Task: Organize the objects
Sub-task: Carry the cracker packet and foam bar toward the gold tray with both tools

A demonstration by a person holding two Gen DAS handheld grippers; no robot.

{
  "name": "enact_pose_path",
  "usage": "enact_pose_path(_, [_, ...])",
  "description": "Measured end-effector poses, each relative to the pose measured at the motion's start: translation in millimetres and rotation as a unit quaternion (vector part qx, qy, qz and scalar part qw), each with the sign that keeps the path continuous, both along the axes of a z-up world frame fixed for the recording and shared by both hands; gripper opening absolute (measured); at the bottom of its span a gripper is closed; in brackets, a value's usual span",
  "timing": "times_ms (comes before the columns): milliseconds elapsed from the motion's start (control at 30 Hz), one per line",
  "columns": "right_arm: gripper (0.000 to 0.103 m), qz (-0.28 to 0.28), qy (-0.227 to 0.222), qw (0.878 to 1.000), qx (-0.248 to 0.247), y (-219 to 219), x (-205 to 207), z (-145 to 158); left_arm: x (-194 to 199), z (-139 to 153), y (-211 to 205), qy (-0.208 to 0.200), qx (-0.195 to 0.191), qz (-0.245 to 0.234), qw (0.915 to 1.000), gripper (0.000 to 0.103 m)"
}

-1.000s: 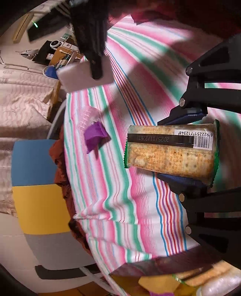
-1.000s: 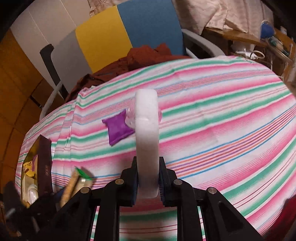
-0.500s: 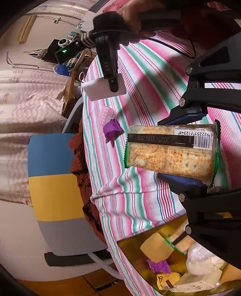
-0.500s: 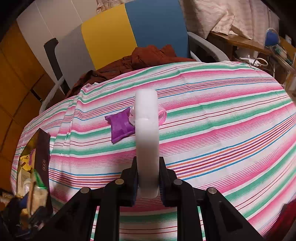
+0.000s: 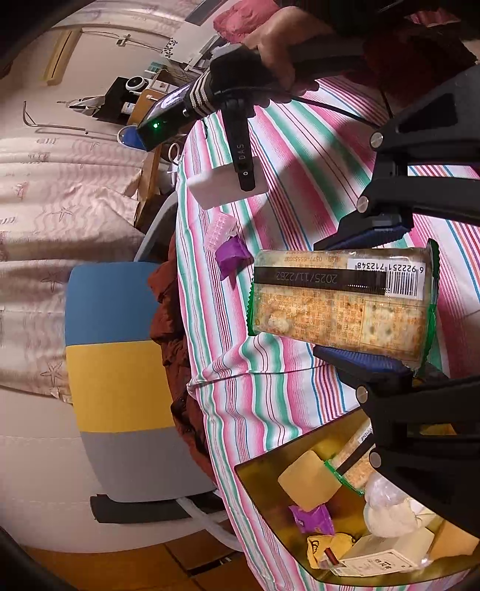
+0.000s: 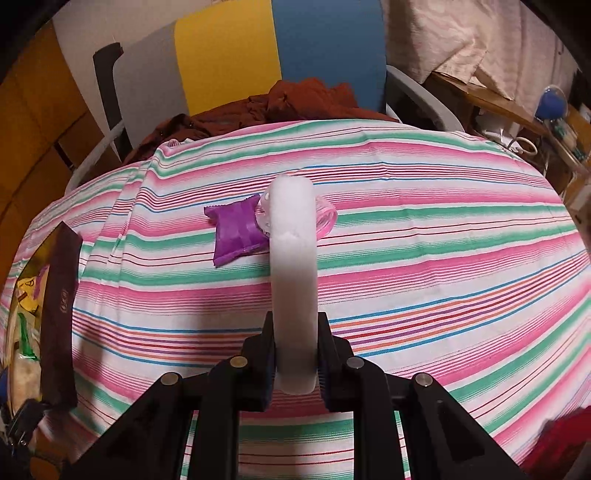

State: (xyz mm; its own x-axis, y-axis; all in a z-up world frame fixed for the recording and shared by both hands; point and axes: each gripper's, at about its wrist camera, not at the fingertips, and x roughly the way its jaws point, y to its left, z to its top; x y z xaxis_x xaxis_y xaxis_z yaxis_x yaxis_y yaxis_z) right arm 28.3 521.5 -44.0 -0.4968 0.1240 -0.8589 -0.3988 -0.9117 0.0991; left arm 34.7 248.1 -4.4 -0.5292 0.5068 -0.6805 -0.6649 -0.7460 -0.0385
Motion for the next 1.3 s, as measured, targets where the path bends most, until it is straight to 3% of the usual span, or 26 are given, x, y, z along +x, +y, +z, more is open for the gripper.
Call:
enact_pose_path(167, [0.019, 0.015, 0.002, 1.0, 0.008, -7.0, -2.6, 1.4, 1.5, -2.6, 0.3, -0.007, -0.001, -0.003, 1.0, 0.048])
enact_pose_path(300, [0.019, 0.066, 0.025, 0.997, -0.011, -22.8, -5.3, 6.9, 3.7, -3.1, 2.1, -0.011, 0.0, -0.005, 0.9999, 0.048])
enact_pose_path(467, [0.019, 0.121, 0.016, 0.992, -0.02, -44.8, -11.7, 1.4, 3.6, -2.6, 1.6, -0.012, 0.0, -0.004, 0.9999, 0.048])
enact_pose_path(867, [0.019, 0.142, -0.035, 0.989, -0.013, -61.3, -17.0, -15.6, 2.3, 3.1, -12.8, -0.009, 0.008, 0.003, 0.9999, 0.048])
enact_pose_path(1300, [0.019, 0.17, -0.039, 0.984, -0.042, -111.5, -17.6, -10.5, -2.1, 3.9, -31.8, -0.02, 0.023, 0.01, 0.9995, 0.048])
